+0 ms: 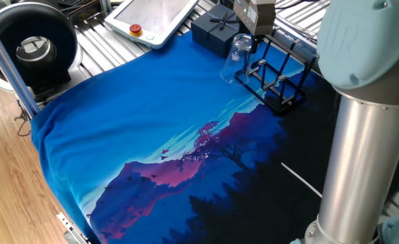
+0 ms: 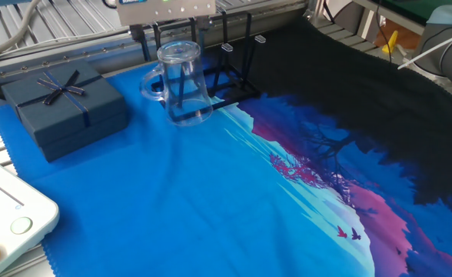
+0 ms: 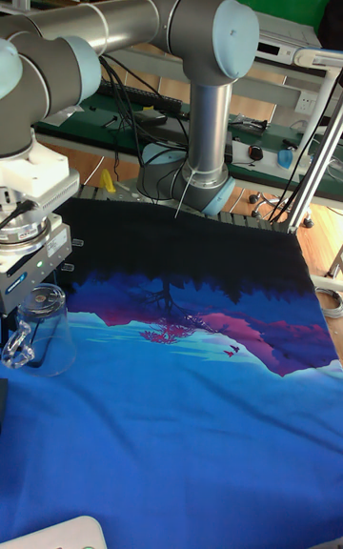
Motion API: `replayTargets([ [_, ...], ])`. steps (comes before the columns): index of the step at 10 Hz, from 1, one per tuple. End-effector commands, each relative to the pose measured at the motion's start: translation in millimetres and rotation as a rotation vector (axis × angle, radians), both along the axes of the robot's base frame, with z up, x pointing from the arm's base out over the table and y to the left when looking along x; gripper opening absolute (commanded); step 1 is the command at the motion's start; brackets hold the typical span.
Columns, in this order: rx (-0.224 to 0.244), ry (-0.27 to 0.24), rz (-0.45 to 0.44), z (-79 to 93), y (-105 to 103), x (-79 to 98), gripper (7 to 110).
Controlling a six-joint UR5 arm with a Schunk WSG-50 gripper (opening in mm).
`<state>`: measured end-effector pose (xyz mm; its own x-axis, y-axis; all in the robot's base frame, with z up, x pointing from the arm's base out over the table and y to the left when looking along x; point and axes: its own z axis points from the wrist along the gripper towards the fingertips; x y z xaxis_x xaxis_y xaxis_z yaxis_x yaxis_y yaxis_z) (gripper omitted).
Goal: Take the cup off the cup rack
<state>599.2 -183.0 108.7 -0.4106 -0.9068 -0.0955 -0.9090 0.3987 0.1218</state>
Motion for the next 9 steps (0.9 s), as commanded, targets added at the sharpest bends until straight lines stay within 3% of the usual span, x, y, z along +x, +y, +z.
replayTargets([
  [1,0.02,-0.003,-0.004,3.6,3,-0.3,88],
  [5,0.037,0.009,-0.006,9.7,0,-4.9,88],
  [9,0.041,0.017,-0.018,-0.9,7,-5.6,88],
])
